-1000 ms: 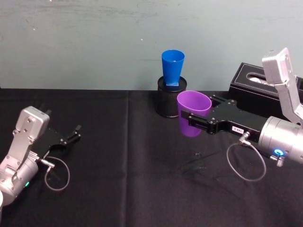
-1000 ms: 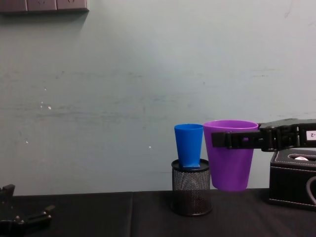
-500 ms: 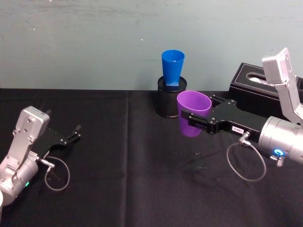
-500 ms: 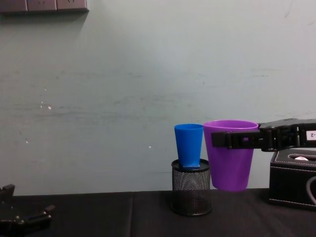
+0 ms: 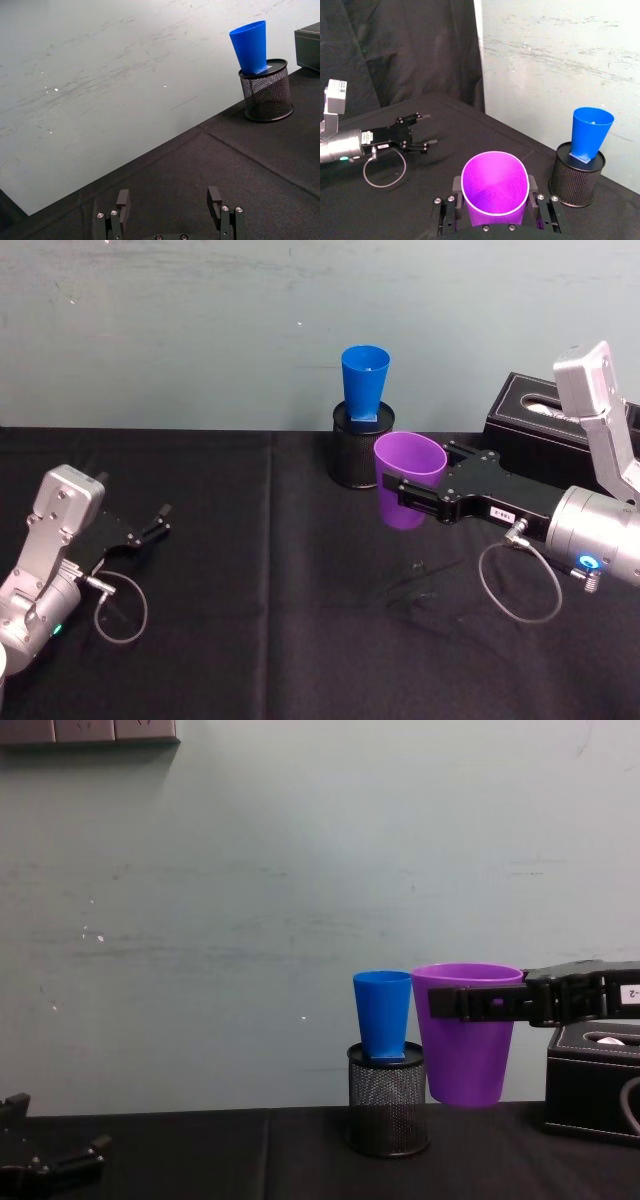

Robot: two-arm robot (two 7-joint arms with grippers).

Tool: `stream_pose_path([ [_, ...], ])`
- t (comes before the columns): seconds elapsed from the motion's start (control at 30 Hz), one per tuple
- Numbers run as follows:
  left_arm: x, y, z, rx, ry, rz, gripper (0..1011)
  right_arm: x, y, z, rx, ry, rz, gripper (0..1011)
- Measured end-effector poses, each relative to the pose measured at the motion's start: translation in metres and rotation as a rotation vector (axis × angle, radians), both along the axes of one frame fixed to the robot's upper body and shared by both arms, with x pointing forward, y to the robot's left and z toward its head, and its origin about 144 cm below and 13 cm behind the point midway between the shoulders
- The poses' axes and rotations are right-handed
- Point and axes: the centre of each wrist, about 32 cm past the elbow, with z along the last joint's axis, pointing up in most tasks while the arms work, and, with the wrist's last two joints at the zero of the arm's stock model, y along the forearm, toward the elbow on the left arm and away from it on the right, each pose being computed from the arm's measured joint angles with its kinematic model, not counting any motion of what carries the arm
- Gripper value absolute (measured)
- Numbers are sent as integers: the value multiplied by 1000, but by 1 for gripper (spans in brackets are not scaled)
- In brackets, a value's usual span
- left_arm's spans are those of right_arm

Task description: Pick up one cup with a gripper and tap it against the other cup.

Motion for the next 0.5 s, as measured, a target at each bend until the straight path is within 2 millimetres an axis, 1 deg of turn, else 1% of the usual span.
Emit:
stream_pose_path([
  [0.5, 0, 0, 0, 0, 0, 0, 1011, 0, 0, 0, 0, 0, 0, 726],
])
